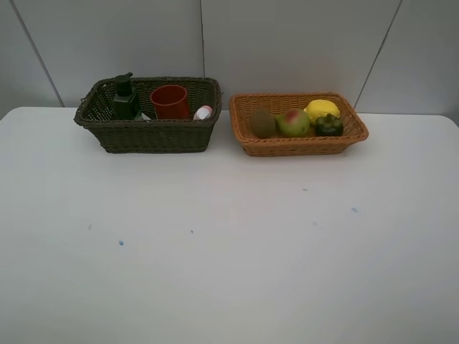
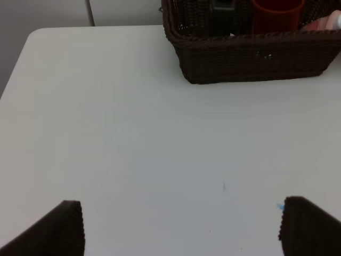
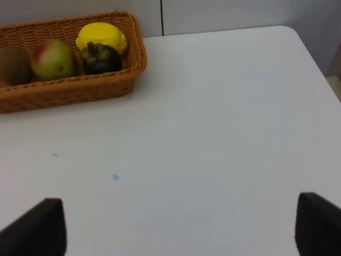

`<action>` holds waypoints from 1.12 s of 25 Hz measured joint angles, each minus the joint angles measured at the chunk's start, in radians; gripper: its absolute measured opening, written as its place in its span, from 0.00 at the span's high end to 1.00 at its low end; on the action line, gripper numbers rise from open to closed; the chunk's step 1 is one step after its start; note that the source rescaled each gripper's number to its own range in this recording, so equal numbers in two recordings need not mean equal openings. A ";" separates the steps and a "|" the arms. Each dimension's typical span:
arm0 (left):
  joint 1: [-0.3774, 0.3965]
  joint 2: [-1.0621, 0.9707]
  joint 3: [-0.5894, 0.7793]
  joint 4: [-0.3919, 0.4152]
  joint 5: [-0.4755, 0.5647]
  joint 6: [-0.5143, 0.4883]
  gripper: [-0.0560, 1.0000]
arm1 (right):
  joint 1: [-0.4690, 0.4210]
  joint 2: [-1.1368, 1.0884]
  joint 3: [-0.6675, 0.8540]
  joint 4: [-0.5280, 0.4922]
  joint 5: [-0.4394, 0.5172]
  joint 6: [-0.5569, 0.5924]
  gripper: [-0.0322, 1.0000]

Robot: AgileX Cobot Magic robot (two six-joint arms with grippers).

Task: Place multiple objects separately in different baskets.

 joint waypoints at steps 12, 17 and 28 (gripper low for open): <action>0.000 0.000 0.000 0.000 0.000 0.000 0.05 | 0.000 0.000 0.000 0.000 0.000 0.000 0.07; 0.000 0.000 0.000 0.000 0.000 0.000 0.05 | 0.000 0.000 0.000 0.000 0.000 0.000 0.07; 0.000 0.000 0.000 0.000 0.000 0.000 0.05 | 0.000 0.000 0.000 0.000 0.000 0.000 0.07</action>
